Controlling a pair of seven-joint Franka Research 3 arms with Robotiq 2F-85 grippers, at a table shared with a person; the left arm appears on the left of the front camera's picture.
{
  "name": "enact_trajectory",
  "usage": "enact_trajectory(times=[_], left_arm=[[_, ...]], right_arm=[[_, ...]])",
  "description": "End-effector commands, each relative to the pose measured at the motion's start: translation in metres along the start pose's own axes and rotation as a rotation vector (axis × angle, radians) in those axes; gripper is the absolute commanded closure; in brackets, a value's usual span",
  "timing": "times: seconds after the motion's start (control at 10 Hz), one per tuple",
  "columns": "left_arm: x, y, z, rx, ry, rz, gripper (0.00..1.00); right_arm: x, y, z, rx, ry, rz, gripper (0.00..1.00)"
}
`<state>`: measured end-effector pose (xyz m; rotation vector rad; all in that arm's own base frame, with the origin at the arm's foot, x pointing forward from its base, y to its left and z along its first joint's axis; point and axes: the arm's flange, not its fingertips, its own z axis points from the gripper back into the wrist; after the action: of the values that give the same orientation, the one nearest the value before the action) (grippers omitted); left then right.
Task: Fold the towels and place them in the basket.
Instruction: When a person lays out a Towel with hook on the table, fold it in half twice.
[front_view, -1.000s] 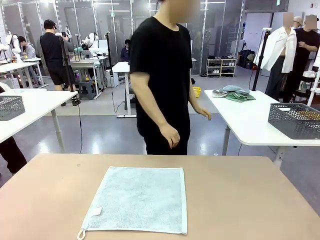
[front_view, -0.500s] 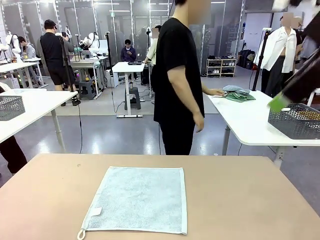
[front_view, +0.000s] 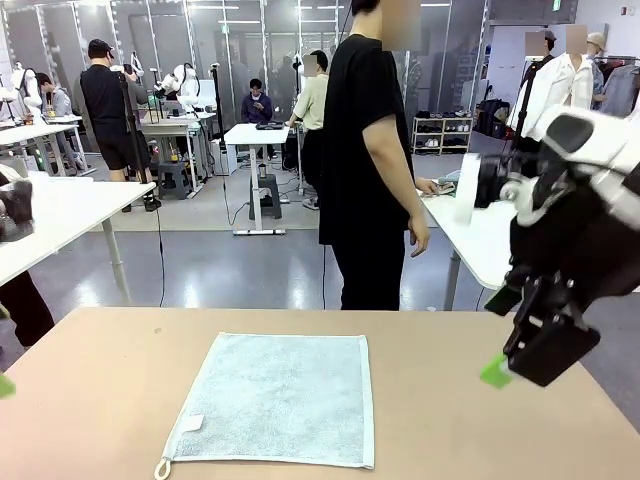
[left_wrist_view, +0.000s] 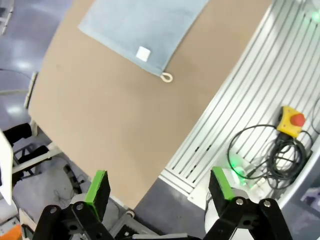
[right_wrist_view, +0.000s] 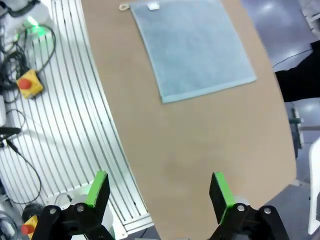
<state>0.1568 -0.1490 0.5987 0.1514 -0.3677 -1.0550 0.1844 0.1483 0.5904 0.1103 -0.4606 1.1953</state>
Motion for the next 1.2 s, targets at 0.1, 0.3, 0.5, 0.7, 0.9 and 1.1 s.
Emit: enact_trajectory(times=[0.1, 0.3, 0.5, 0.7, 0.9, 1.1], left_arm=[[0.003, -0.009, -0.034, -0.061, -0.007, -0.031, 0.00], [0.002, -0.007, -0.031, -0.084, -0.032, 0.022, 0.00], [0.002, -0.010, -0.033, -0.053, 0.012, -0.020, 0.00], [0.002, -0.010, -0.033, -0.053, 0.012, -0.020, 0.00], [0.014, -0.009, -0.053, -0.093, 0.022, -0.069, 0.00], [0.019, -0.010, -0.084, -0.109, 0.015, -0.205, 0.00]], right_arm=[[-0.006, 0.003, -0.026, 0.029, 0.088, 0.032, 0.00], [-0.008, 0.008, -0.032, 0.030, 0.135, 0.049, 0.00], [0.002, 0.001, -0.021, 0.034, 0.078, 0.008, 0.00], [0.002, 0.001, -0.021, 0.034, 0.078, 0.008, 0.00], [0.011, 0.007, -0.046, 0.083, 0.120, 0.088, 0.00], [0.024, 0.021, -0.094, 0.108, 0.164, 0.187, 0.00]])
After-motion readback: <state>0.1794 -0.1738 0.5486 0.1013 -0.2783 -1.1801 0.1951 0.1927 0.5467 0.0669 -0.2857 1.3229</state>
